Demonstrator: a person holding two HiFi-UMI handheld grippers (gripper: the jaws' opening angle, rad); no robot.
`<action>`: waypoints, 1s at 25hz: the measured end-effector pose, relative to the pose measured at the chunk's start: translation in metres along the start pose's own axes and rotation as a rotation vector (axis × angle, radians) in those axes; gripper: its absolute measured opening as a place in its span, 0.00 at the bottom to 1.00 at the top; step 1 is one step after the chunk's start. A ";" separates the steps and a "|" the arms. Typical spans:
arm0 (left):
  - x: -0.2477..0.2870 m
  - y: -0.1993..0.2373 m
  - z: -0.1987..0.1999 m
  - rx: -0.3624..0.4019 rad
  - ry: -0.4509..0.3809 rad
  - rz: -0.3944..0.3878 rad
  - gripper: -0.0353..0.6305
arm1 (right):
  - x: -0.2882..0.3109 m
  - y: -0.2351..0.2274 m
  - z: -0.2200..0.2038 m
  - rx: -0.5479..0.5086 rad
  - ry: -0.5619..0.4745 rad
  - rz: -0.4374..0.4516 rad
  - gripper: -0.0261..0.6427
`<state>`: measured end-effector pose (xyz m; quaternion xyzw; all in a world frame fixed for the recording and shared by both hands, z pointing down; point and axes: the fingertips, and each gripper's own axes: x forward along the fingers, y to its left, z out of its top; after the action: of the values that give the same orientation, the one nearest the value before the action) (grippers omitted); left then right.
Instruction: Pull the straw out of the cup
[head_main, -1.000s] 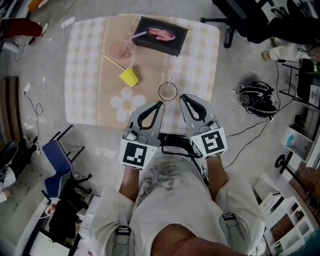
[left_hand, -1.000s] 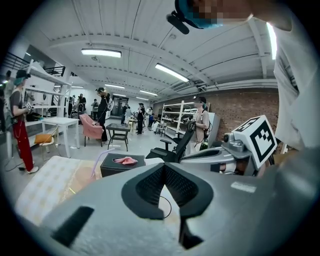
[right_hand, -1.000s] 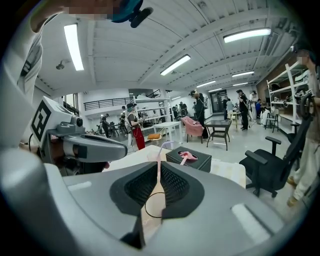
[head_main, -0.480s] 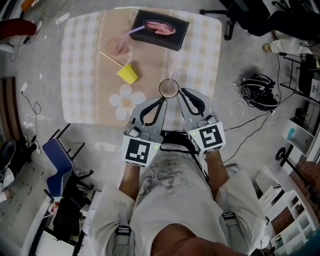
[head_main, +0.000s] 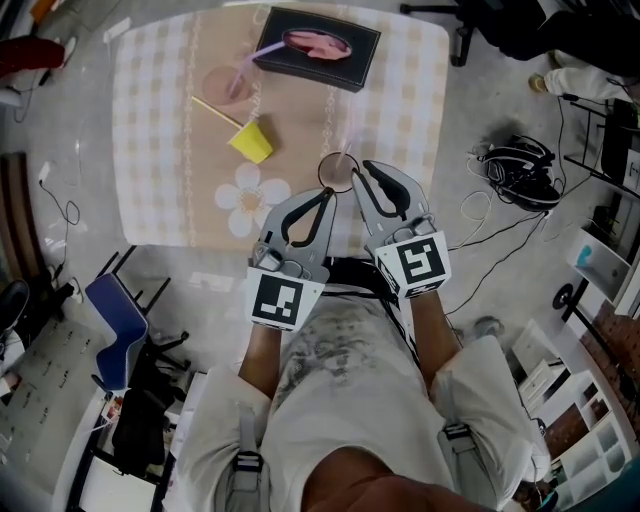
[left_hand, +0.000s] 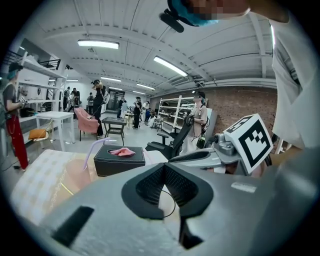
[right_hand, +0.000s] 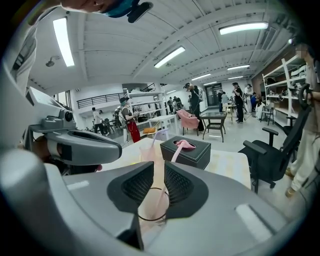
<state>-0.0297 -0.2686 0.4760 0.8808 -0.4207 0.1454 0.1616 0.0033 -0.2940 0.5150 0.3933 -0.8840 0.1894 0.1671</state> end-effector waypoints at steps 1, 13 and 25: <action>0.001 0.000 -0.001 0.001 0.002 -0.001 0.05 | 0.002 -0.001 -0.001 0.002 0.000 -0.002 0.15; 0.011 0.008 -0.009 0.004 0.017 -0.003 0.05 | 0.023 -0.008 -0.010 0.025 0.019 -0.009 0.23; 0.015 0.012 -0.013 -0.012 0.027 0.004 0.05 | 0.042 -0.019 -0.021 0.042 0.045 -0.014 0.30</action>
<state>-0.0318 -0.2809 0.4960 0.8770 -0.4209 0.1551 0.1721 -0.0058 -0.3232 0.5557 0.3985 -0.8732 0.2156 0.1798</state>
